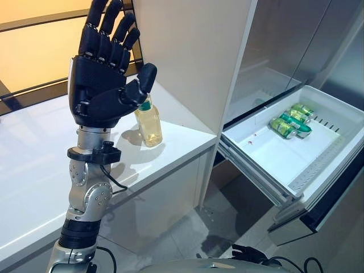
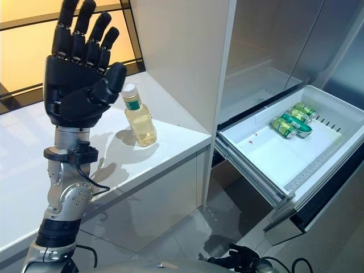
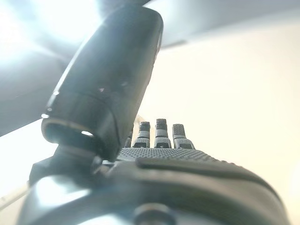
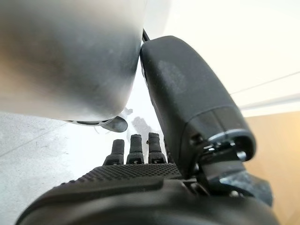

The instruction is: Put drinks into fridge and close the fridge

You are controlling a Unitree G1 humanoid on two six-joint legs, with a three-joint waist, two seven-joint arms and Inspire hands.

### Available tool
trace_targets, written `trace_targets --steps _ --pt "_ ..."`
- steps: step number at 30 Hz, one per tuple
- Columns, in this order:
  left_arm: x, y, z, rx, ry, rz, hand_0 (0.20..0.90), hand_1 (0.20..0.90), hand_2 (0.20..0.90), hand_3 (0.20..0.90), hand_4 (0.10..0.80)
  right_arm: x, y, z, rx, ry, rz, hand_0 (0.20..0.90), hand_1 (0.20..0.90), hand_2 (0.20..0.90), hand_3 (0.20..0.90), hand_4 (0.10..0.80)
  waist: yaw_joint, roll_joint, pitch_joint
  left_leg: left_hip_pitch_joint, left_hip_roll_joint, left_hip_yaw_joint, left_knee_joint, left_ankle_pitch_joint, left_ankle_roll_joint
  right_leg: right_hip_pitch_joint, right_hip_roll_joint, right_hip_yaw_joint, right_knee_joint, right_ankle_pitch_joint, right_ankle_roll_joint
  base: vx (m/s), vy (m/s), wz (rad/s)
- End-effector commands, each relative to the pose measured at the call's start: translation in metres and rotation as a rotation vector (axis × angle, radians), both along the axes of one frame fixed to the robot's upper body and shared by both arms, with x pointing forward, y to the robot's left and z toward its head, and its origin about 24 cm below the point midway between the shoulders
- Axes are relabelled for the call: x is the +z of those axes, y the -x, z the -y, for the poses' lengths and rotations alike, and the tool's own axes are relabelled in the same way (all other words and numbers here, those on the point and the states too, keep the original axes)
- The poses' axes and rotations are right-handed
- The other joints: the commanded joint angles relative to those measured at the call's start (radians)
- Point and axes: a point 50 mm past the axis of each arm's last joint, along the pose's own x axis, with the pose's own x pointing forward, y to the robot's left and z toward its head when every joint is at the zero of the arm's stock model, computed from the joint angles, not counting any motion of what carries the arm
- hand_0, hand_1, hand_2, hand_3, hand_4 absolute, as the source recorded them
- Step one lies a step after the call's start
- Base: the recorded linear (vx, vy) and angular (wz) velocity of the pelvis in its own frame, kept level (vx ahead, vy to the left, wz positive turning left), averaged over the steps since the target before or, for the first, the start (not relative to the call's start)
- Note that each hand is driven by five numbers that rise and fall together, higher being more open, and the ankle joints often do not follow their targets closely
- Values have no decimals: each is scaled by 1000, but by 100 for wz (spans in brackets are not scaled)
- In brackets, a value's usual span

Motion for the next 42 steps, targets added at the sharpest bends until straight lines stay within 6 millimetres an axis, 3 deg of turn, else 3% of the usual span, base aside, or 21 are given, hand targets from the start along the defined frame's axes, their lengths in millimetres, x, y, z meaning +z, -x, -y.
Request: trace_targets --steps 1,10,17,42 --pt "33 1 -15 166 -56 134 900 900 900 900 800 -6 7 -30 79 -70 -28 900 900 900 900 800 14 -14 -51 -54 2 61 5 -4 -11 67 -25 13 4 -67 56 21 17 8" --pt "12 -14 -25 258 -181 -59 900 900 900 900 800 -4 3 -20 121 -46 -39 900 900 900 900 800 32 -1 -48 -58 5 45 5 7 -20 79 -28 -15 4 -77 54 22 18 10" --pt "-5 -23 -24 198 -215 -178 900 900 900 900 800 -2 -2 -14 142 -37 -40 900 900 900 900 800 33 6 -47 -56 6 41 5 8 -23 85 -28 -21 5 -81 54 22 20 9" --pt "-60 -45 -25 182 -281 -449 900 900 900 900 800 0 0 -4 165 -22 -60 900 900 900 900 800 -23 14 -41 -24 3 99 5 -5 -7 91 -27 38 7 -71 63 16 13 -4"
